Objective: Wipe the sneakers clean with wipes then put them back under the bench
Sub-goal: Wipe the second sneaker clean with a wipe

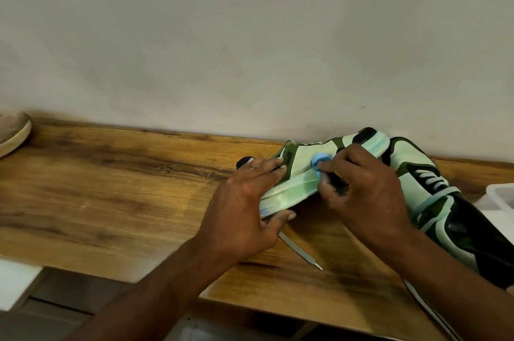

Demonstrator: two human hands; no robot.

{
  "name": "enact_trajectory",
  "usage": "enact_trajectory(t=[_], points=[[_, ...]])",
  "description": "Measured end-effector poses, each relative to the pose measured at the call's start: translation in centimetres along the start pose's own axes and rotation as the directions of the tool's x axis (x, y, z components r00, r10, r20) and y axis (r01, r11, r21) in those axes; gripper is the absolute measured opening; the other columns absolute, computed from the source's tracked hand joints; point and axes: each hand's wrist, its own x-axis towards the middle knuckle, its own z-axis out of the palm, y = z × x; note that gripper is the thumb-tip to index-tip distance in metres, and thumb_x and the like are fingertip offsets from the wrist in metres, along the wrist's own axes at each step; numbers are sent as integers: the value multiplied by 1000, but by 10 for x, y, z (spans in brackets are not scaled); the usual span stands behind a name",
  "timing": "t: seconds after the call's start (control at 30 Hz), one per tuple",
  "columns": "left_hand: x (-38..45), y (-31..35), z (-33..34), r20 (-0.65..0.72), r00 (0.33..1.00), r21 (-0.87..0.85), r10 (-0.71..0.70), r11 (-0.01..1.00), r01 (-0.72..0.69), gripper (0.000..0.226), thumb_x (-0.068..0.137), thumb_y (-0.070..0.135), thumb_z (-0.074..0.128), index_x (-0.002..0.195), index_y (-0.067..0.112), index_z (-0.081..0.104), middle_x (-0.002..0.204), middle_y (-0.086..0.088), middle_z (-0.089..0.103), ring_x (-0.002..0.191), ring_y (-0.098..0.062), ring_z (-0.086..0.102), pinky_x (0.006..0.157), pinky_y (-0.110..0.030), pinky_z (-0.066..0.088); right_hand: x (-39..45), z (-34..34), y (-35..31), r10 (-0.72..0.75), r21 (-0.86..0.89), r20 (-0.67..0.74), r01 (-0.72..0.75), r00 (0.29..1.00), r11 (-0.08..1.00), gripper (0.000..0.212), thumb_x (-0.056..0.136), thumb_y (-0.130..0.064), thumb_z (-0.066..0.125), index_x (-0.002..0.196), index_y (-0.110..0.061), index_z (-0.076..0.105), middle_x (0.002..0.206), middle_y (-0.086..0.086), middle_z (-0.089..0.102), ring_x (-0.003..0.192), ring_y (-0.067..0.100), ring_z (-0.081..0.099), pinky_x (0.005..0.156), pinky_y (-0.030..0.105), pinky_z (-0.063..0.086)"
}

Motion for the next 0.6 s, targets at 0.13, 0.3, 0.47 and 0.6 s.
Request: enact_trajectory(t=[0.13,0.3,0.47,0.6], points=[[0,0,-1,23,1000,-6,-5,1000,5,73,76,40,81,144,21,62,153,7,56,145,-11,47,120,-41,41,-13,8,-28,-137,159,139,115,981,981,27,87,-17,72,113,-13,78,103,-2,63,86,13,63,66,33,59],[2,1,-7,31,999,17,-24,1000,23,75,76,46,81,143,21,63,152,7,56,145,-11,47,119,-41,42,-1,-4,1,-90,56,66,86,994,995,15,81,-18,77,95,-13,79,89,-3,61,71,12,58,56,38,56],[4,3,-6,25,999,24,-32,999,31,73,74,43,81,141,19,66,150,5,59,143,-13,50,118,-41,43,-7,7,-12,-30,126,12,29,999,992,30,84,-4,78,114,-6,77,100,2,63,87,12,63,75,31,60],[2,1,-8,50,999,23,-7,1000,6,71,75,38,78,142,20,65,151,6,58,143,-13,49,117,-42,44,-13,8,-30,-164,209,146,132,976,969,22,82,-7,79,104,-8,79,96,1,63,82,9,60,70,20,54]])
